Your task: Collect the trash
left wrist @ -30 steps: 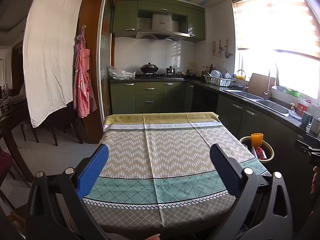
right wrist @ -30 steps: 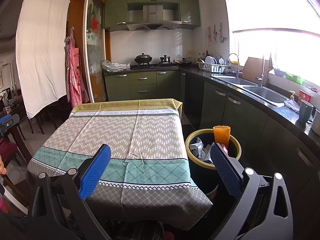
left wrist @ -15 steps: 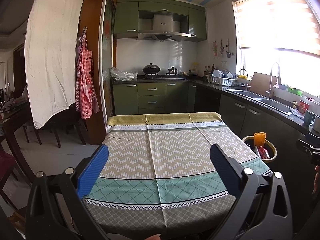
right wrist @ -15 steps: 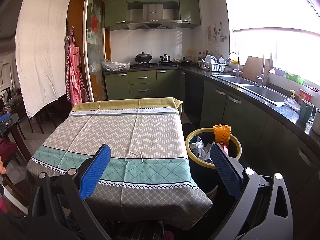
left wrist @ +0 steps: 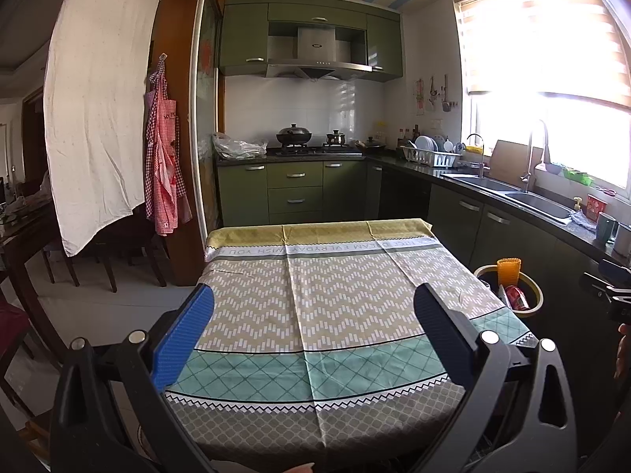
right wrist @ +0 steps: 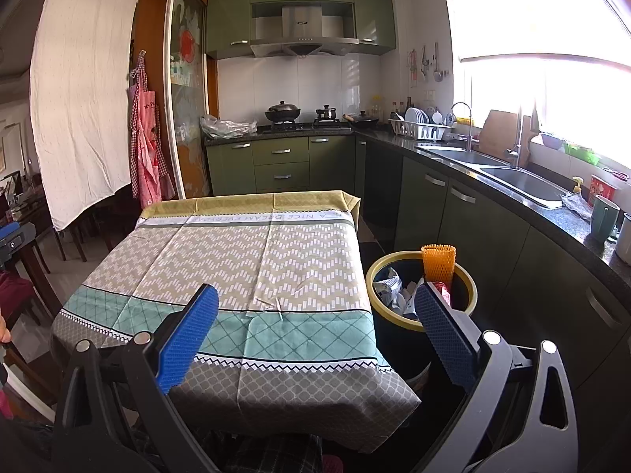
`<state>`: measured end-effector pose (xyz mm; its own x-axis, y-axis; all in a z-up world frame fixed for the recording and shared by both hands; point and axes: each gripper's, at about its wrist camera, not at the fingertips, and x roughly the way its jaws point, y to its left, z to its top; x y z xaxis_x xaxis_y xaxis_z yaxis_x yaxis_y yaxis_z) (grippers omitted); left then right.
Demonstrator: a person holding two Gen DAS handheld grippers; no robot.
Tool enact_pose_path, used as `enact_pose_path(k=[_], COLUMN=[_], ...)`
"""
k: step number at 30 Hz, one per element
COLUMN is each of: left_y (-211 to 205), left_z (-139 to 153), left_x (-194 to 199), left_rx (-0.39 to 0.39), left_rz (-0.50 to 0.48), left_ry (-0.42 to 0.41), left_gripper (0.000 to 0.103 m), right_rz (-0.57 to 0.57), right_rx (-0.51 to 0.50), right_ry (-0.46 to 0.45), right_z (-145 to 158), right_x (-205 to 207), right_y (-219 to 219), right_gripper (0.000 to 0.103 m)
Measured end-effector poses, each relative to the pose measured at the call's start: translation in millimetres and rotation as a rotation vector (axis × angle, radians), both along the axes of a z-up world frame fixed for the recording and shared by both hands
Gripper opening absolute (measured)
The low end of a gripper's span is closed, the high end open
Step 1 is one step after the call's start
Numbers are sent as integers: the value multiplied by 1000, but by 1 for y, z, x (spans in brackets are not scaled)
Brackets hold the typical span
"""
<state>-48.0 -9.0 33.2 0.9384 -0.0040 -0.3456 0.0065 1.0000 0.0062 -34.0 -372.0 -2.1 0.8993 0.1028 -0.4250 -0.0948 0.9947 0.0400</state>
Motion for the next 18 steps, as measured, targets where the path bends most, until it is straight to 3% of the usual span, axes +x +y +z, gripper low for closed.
enact_pose_path(k=[10,15,18], left_y=[0,2,1], left_z=[0,-2,-2], left_x=[2,4,2], left_rx=[-7,-51,-51], left_rz=[-10,-56,-76], left_ry=[2,1,-38], left_gripper=[96,96,96], right_rz=[9,12,15], right_rx=[-6,-7,-7], right_ry=[3,9,11], right_z=[-4,-5,-6], right_x=[4,6,6], right_y=[0,0,-1], right_gripper=[98,98,98])
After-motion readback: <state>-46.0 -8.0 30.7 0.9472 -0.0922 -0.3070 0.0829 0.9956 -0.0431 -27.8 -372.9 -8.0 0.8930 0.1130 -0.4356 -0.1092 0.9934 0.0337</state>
